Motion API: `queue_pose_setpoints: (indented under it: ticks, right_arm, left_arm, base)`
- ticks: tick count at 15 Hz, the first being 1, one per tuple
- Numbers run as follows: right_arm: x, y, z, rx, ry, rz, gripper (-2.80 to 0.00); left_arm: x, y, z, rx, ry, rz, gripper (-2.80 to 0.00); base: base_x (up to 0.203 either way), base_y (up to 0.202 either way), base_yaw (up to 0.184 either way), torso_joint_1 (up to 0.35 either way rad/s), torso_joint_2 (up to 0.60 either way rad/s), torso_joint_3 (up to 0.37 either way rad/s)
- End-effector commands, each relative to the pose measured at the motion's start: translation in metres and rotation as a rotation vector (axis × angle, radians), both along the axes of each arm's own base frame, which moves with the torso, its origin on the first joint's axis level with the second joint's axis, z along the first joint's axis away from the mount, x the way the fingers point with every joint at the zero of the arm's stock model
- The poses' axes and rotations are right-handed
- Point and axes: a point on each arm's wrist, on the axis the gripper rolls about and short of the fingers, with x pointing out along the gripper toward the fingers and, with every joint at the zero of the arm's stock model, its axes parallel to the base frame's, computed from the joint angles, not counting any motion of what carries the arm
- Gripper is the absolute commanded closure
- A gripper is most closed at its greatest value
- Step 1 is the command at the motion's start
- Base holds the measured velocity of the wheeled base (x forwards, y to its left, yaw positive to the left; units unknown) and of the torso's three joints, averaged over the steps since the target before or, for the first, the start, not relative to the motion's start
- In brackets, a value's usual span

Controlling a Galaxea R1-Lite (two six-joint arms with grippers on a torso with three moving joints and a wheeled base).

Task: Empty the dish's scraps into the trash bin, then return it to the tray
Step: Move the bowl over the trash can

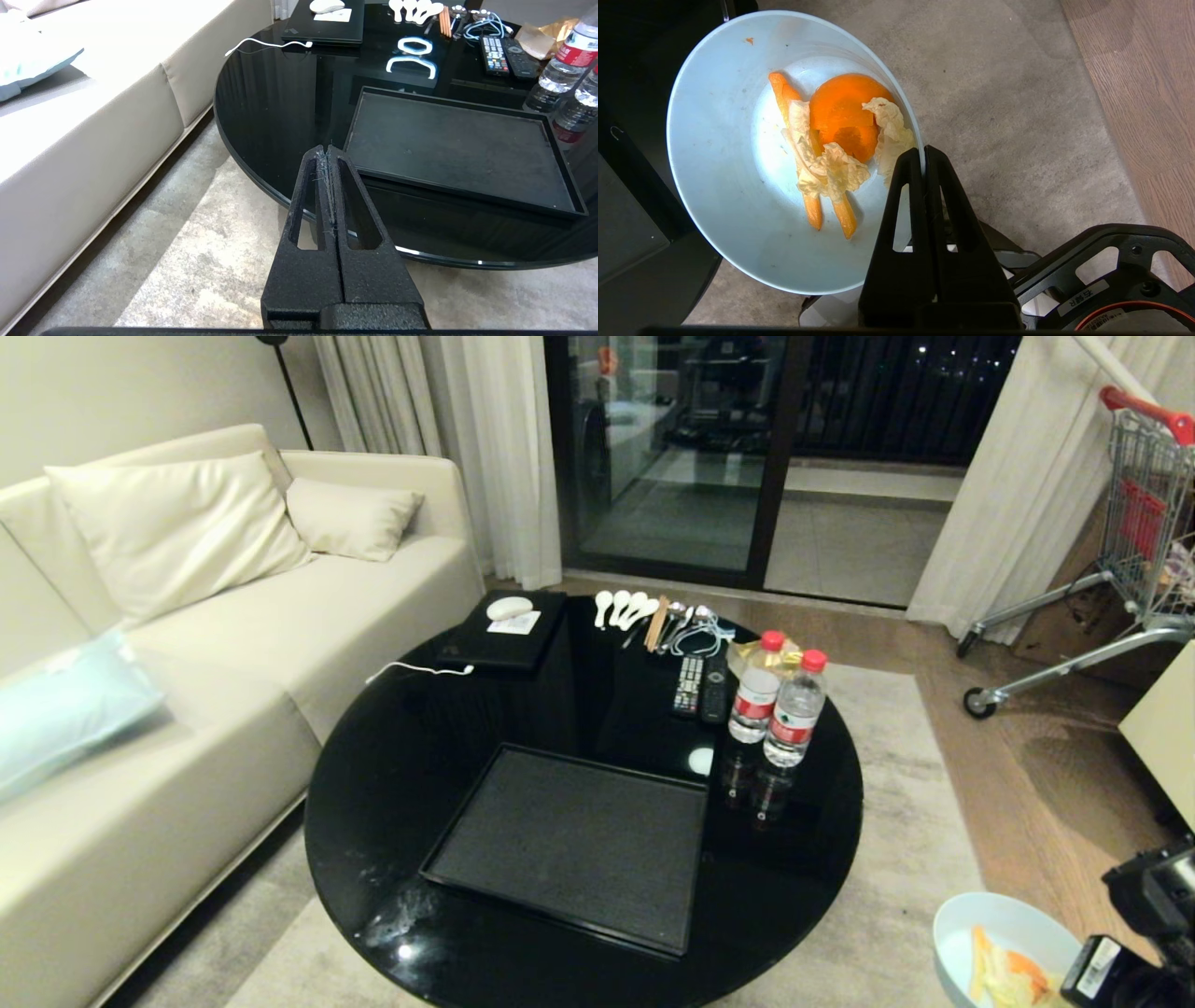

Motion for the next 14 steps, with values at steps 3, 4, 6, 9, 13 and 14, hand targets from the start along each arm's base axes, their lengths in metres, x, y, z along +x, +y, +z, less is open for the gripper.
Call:
queue_pose_setpoints:
  ticks: [3,4,6,9,13,14]
  right_arm:
    - [0.0013,0.0004,-0.0005,-0.002,0.003,-0.006,0.00]
    - [0.0017,0.0005,-0.0003,-0.003,0.003,-0.005,0.00]
    - [0.0015,0.0005,-0.0002,-0.002,0.002,-0.005,0.00]
    - [0.0011,0.0004,-0.0003,-0.002,0.002,-0.006,0.00]
    - [0.0011,0.0004,-0.0003,-0.002,0.002,-0.005,0.00]
    - [0.0012,0.0006,-0.0005,-0.004,0.004,-0.002,0.00]
  left_arm:
    - [0.0000,0.0000,0.0000,0.000,-0.001,0.000,0.00]
    - [0.0000,0.0000,0.0000,-0.001,-0.001,0.000,0.00]
    - [0.0000,0.0000,0.0000,-0.001,-0.001,0.000,0.00]
    - [0.0000,0.0000,0.0000,-0.001,-0.001,0.000,0.00]
    - [0.0000,0.0000,0.0000,-0.001,-0.001,0.000,0.00]
    - [0.0000,0.0000,0.0000,-0.001,-0.001,0.000,0.00]
  base:
    - [0.000,0.000,0.000,0.000,0.00,0.000]
    - [0.000,0.000,0.000,0.000,0.00,0.000]
    - [0.000,0.000,0.000,0.000,0.00,0.000]
    - [0.000,0.000,0.000,0.000,0.00,0.000]
    - [0.000,0.000,0.000,0.000,0.00,0.000]
    - [0.000,0.000,0.000,0.000,0.00,0.000]
